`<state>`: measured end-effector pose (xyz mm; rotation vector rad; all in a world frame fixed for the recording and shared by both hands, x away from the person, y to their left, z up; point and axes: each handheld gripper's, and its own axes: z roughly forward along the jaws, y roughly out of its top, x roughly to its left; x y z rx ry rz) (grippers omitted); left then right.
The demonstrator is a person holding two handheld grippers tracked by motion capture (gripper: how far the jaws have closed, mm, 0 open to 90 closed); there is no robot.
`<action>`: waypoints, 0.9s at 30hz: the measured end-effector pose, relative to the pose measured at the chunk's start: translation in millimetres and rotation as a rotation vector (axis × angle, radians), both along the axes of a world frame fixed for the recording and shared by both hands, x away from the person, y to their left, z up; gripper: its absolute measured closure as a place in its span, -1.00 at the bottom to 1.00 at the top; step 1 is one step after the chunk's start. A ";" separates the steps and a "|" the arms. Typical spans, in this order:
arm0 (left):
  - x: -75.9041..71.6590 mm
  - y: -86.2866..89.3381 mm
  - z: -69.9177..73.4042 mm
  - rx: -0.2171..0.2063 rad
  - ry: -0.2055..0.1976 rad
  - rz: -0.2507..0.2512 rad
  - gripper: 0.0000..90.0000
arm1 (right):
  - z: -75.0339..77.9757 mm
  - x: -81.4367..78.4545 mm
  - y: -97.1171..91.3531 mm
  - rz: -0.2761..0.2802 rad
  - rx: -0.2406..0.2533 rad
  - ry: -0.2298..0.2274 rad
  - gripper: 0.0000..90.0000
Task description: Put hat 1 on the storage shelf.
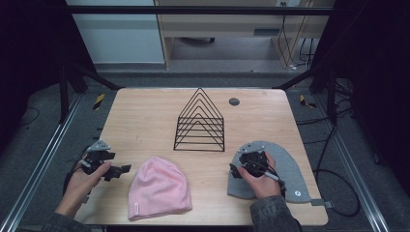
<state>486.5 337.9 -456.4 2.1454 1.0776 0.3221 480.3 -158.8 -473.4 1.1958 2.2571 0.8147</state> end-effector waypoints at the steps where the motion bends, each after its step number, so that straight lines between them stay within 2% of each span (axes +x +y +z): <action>1: 0.7 -3.7 3.6 0.016 0.001 -0.012 -0.84 | -0.1 0.1 -0.3 -0.005 -0.002 0.000 -0.62; 3: 3.1 -12.3 11.9 0.030 -0.003 -0.042 -0.84 | 0.0 0.1 -1.0 -0.013 0.003 -0.003 -0.62; 6: 11.7 -24.1 24.8 0.033 0.015 -0.091 -0.82 | 0.9 -0.2 -2.5 -0.034 0.011 -0.003 -0.65; 7: 19.0 -31.8 31.1 0.033 0.029 -0.125 -0.80 | 1.0 -0.2 -2.7 -0.039 0.013 -0.001 -0.66; 8: 19.0 -31.8 31.1 0.033 0.029 -0.125 -0.77 | 1.3 -0.2 -2.7 -0.041 0.018 0.001 -0.66; 10: 24.5 -40.5 34.9 0.017 0.050 -0.159 -0.74 | 1.7 0.1 -3.2 -0.041 0.021 0.001 -0.66; 12: 28.7 -49.0 36.1 0.030 0.054 -0.185 -0.67 | 1.7 0.4 -3.1 -0.040 0.022 -0.001 -0.66; 15: 33.7 -59.3 31.9 0.038 0.076 -0.205 -0.61 | 1.9 0.2 -2.8 -0.036 0.023 -0.002 -0.65; 17: 38.2 -66.6 23.9 0.072 0.099 -0.220 -0.47 | 2.4 -0.6 -2.6 -0.035 0.024 0.002 -0.64; 21: 39.2 -69.6 17.0 0.050 0.123 -0.236 -0.27 | 2.4 -0.6 -2.6 -0.036 0.024 0.004 -0.64; 27: 43.4 -73.1 3.8 0.069 0.153 -0.245 -0.14 | 1.9 -0.7 -1.2 -0.025 0.019 0.010 -0.64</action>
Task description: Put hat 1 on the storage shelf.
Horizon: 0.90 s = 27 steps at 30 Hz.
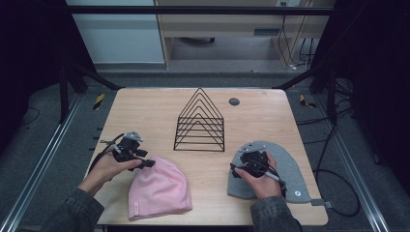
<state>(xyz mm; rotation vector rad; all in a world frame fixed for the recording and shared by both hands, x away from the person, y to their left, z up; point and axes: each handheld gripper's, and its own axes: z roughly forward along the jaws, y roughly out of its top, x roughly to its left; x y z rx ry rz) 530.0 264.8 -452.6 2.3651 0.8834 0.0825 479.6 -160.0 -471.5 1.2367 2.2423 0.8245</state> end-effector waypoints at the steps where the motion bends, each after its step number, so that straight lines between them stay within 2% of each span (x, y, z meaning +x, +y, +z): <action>1: 0.3 -1.7 -2.4 -0.003 0.003 0.003 -0.13 | 0.0 -0.2 0.2 0.000 -0.001 0.001 -0.64; 4: 0.6 -6.5 -5.1 0.000 0.010 -0.011 -0.07 | 0.0 0.0 0.3 0.001 0.000 0.005 -0.64; 6: 0.6 -9.8 -6.6 0.020 0.015 -0.029 -0.04 | 0.0 -0.1 0.4 0.000 0.001 0.006 -0.64; 9: -0.7 -14.4 -9.8 0.025 0.037 -0.045 0.07 | 0.0 -0.1 0.5 0.001 0.001 0.006 -0.64; 10: -1.3 -15.4 -10.3 0.031 0.036 -0.043 0.15 | -0.1 0.0 0.5 0.001 -0.001 0.004 -0.64; 11: -3.1 -16.6 -9.8 0.024 0.029 -0.035 0.35 | 0.0 -0.1 0.5 0.000 -0.002 0.003 -0.64; 12: -3.1 -16.6 -9.8 0.024 0.029 -0.035 0.43 | 0.0 -0.1 0.5 0.000 -0.002 0.003 -0.64; 13: -4.3 -17.5 -9.6 0.025 0.029 -0.039 0.43 | 0.0 -0.1 0.4 0.000 -0.001 0.003 -0.64; 16: -9.0 -18.6 -5.9 0.022 0.014 -0.037 0.64 | 0.0 -0.1 0.2 -0.002 0.000 0.001 -0.64; 19: -17.3 -18.8 6.4 0.009 -0.027 -0.040 0.66 | 0.2 0.0 0.0 -0.002 0.001 -0.002 -0.64; 20: -26.6 -19.8 18.8 -0.009 -0.067 -0.028 0.67 | 0.3 0.2 -0.7 -0.005 -0.002 -0.007 -0.64; 21: -26.6 -19.8 18.8 -0.009 -0.067 -0.028 0.68 | 0.6 -0.2 -0.5 -0.013 0.004 -0.003 -0.64; 22: -37.0 -21.1 33.9 -0.034 -0.116 -0.028 0.68 | 0.6 0.0 -1.0 -0.013 0.001 -0.007 -0.64; 25: -52.0 -24.5 57.5 -0.053 -0.179 -0.033 0.69 | 1.3 -0.3 -1.2 -0.017 0.003 -0.009 -0.63; 26: -52.0 -24.5 57.5 -0.053 -0.179 -0.033 0.69 | 1.7 -0.6 -1.3 -0.015 0.003 -0.011 -0.63; 27: -56.3 -26.1 65.5 -0.057 -0.198 -0.035 0.69 | 2.1 -0.8 -1.1 -0.015 0.009 -0.013 -0.61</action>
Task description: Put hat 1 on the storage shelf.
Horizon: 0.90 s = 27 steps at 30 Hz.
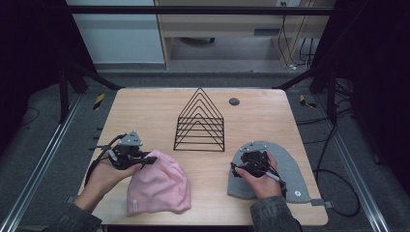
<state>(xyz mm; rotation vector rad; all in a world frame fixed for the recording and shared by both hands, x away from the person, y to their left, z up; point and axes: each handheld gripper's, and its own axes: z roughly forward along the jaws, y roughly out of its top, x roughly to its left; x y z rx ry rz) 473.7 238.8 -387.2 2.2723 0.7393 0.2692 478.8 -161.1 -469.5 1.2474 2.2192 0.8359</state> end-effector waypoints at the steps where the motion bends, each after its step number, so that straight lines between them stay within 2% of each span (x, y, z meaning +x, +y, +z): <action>1: -6.7 -3.2 15.4 -0.001 -0.038 -0.006 0.69 | 0.6 -0.5 0.1 0.002 0.007 0.000 -0.59; 2: -6.7 -3.2 15.4 -0.001 -0.038 -0.006 0.70 | 1.1 -0.8 0.4 0.002 0.011 -0.004 -0.59; 6: -12.3 -10.2 45.9 0.007 -0.107 -0.003 0.70 | 4.4 -2.5 1.7 0.019 0.047 -0.025 -0.57; 9: -9.7 -10.8 55.0 0.010 -0.126 0.010 0.70 | 6.7 -3.6 4.2 0.032 0.067 -0.036 -0.53; 13: -2.6 -11.6 75.4 -0.002 -0.173 0.040 0.70 | 18.0 -7.2 16.8 0.086 0.110 -0.089 -0.41; 14: -0.1 -11.5 81.3 -0.006 -0.188 0.047 0.70 | 27.4 -8.9 26.4 0.111 0.132 -0.124 -0.33; 15: 5.3 -11.4 92.8 -0.006 -0.214 0.063 0.70 | 33.0 -10.1 32.0 0.129 0.144 -0.138 -0.27; 16: 5.3 -11.4 92.8 -0.006 -0.214 0.063 0.70 | 33.0 -10.1 32.0 0.129 0.144 -0.138 -0.27; 17: 8.3 -11.1 98.4 -0.001 -0.225 0.069 0.70 | 44.4 -14.0 45.2 0.177 0.162 -0.171 -0.14; 18: 11.0 -11.2 103.6 -0.004 -0.236 0.077 0.70 | 44.4 -14.0 45.2 0.177 0.162 -0.171 -0.14; 20: 16.0 -11.0 113.6 -0.017 -0.246 0.089 0.70 | 53.6 -18.1 61.0 0.231 0.180 -0.187 -0.02; 22: 19.4 -11.8 122.7 -0.016 -0.262 0.101 0.70 | 60.5 -22.4 77.8 0.284 0.181 -0.199 0.06; 23: 20.7 -12.5 126.8 -0.020 -0.266 0.104 0.70 | 65.9 -25.2 94.9 0.333 0.200 -0.204 0.12; 27: 22.4 -17.4 141.6 -0.022 -0.281 0.100 0.69 | 76.6 -21.4 121.3 0.381 0.238 -0.205 0.22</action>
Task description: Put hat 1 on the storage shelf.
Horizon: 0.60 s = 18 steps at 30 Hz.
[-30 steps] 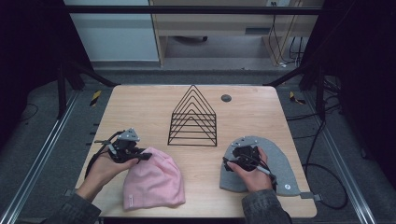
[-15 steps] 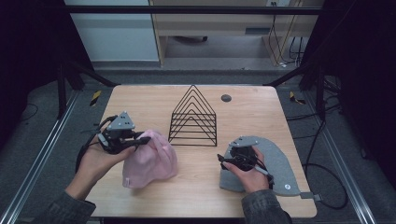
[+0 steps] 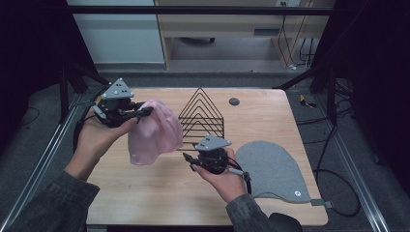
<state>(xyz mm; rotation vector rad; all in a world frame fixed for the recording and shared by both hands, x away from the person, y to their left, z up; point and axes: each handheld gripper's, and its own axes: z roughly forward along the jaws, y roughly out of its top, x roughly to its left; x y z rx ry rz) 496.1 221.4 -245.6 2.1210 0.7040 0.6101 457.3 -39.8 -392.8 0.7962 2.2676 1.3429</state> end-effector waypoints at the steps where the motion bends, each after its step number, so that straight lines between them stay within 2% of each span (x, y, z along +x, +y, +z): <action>1: 0.0 0.0 0.0 0.000 0.000 0.000 0.69 | 2.3 2.2 4.9 0.008 0.008 0.002 0.24; 3: -0.1 -2.0 3.3 0.001 -0.002 -0.003 0.69 | 5.3 7.4 13.0 0.023 0.021 0.008 0.25; 6: 0.8 -3.4 5.7 0.003 -0.001 -0.008 0.69 | 6.5 13.4 20.1 0.021 0.008 0.010 0.24; 10: 1.9 -5.0 5.6 -0.015 0.011 -0.017 0.69 | 4.7 19.0 22.2 0.004 0.000 0.019 0.17; 13: 0.8 -8.3 5.4 -0.018 0.017 -0.021 0.69 | 4.5 21.7 23.5 -0.001 0.012 0.030 0.20; 18: 0.3 -10.5 7.5 -0.012 0.016 -0.028 0.69 | 3.9 23.5 26.8 -0.002 0.003 0.041 0.21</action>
